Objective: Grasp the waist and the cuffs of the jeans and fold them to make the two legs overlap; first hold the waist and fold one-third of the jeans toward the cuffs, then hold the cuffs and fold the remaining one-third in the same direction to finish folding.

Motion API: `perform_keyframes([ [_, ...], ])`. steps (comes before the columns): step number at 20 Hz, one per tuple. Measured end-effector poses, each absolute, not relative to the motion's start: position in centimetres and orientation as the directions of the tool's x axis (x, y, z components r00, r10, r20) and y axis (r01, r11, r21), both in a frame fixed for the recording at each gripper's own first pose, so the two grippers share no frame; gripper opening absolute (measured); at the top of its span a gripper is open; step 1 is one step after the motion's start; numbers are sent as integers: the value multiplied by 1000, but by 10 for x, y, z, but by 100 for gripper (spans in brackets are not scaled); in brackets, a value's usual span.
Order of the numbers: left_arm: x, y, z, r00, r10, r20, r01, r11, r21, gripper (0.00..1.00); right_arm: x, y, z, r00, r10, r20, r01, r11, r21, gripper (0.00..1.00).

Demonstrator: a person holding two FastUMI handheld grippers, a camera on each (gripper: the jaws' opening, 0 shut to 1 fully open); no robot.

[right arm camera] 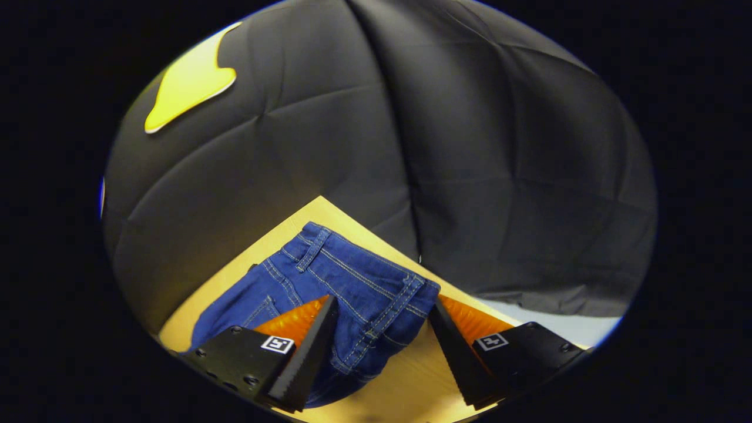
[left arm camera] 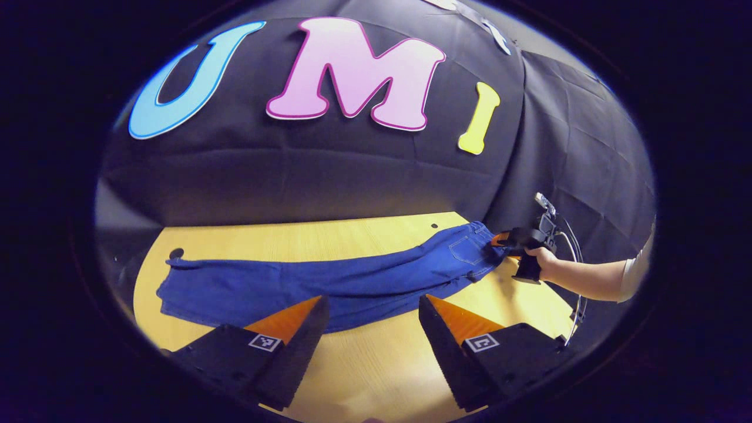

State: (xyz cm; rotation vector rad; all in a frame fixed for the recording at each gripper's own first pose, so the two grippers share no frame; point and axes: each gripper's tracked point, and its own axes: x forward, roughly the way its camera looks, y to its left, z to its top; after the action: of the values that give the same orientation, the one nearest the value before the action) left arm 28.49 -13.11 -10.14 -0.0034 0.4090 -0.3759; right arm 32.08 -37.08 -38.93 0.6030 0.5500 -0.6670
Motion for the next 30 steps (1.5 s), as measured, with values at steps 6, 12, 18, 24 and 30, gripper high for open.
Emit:
perform_keyframes([
  [6,279,-127,-110,846,-351,-401,330,936,-121,97,334,-362,-389,686,-388,-615,674,657,338,40],
  [12,267,-89,-125,869,-249,-428,180,964,-196,97,339,-356,-345,780,-429,-455,572,783,243,19],
  [18,254,-35,-133,892,-113,-438,25,979,-201,97,335,-331,-248,885,-387,-258,440,877,193,11],
  [24,233,-14,-141,901,-59,-430,-49,971,-235,97,281,-273,-173,979,-195,-55,195,981,-3,11],
  [30,217,19,-155,907,1,-421,-119,960,-254,97,235,-266,-191,999,52,0,-52,987,-152,11],
])
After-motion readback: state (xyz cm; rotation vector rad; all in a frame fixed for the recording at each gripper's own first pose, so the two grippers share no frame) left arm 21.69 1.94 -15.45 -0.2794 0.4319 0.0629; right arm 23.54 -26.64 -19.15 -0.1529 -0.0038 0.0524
